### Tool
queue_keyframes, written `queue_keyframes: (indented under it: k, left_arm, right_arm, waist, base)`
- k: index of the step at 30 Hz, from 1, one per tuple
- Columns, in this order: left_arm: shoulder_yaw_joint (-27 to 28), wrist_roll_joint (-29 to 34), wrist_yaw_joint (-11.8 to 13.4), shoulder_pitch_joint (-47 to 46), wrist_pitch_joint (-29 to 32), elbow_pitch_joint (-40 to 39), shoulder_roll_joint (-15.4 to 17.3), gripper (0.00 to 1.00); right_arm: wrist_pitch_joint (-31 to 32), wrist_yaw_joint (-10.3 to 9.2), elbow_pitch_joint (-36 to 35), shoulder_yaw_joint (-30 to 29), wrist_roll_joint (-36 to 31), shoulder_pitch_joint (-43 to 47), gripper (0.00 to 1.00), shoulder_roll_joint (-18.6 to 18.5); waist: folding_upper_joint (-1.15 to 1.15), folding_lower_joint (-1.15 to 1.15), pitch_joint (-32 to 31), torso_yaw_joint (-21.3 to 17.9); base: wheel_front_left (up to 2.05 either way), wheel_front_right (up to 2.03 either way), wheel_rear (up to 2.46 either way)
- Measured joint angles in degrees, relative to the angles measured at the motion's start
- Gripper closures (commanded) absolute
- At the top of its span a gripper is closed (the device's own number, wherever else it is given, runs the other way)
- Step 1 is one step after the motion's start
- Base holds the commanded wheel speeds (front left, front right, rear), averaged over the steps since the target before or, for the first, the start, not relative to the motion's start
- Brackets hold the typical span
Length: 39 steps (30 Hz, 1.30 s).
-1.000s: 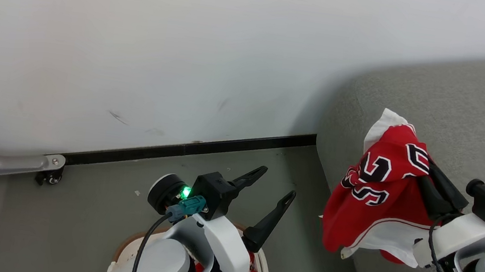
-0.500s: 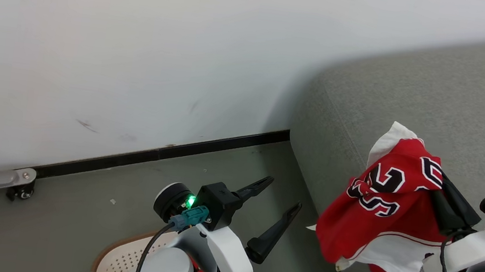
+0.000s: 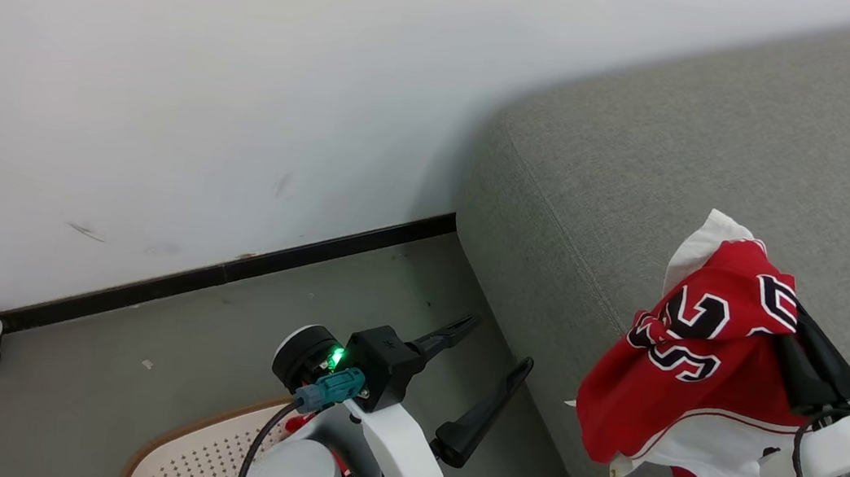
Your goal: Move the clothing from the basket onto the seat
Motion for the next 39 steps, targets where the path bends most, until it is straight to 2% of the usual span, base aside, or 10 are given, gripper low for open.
queue_keyframes:
  k: [10,20,28,39]
  left_arm:
    - [1.2,1.1,1.6,0.0,-0.6,-0.6,0.7,0.0]
    - [2.5,3.2,3.1,-1.4,-0.5,-2.7,2.9,0.0]
    - [3.3,4.3,4.1,-3.4,0.1,-5.4,3.7,0.0]
    - [3.1,6.4,5.1,-6.4,2.6,-9.3,5.0,0.0]
  right_arm:
    - [1.1,0.0,-0.3,1.6,3.1,-1.8,1.0,-0.1]
    - [3.0,0.0,1.3,1.1,7.3,-15.3,1.0,-2.1]
    - [5.4,0.0,5.8,-1.8,10.5,-26.8,1.0,-5.0]
    - [6.6,0.0,15.5,-4.8,12.7,-35.4,1.0,-8.9]
  waist:
    - [0.0,0.0,2.6,-1.9]
    - [0.0,0.0,6.4,-2.0]
    - [0.0,0.0,10.0,-1.3]
    - [0.0,0.0,16.1,0.1]
  base:
    - [0.0,0.0,0.0]
    - [0.0,0.0,0.0]
    - [0.0,0.0,0.0]
    - [0.0,0.0,0.0]
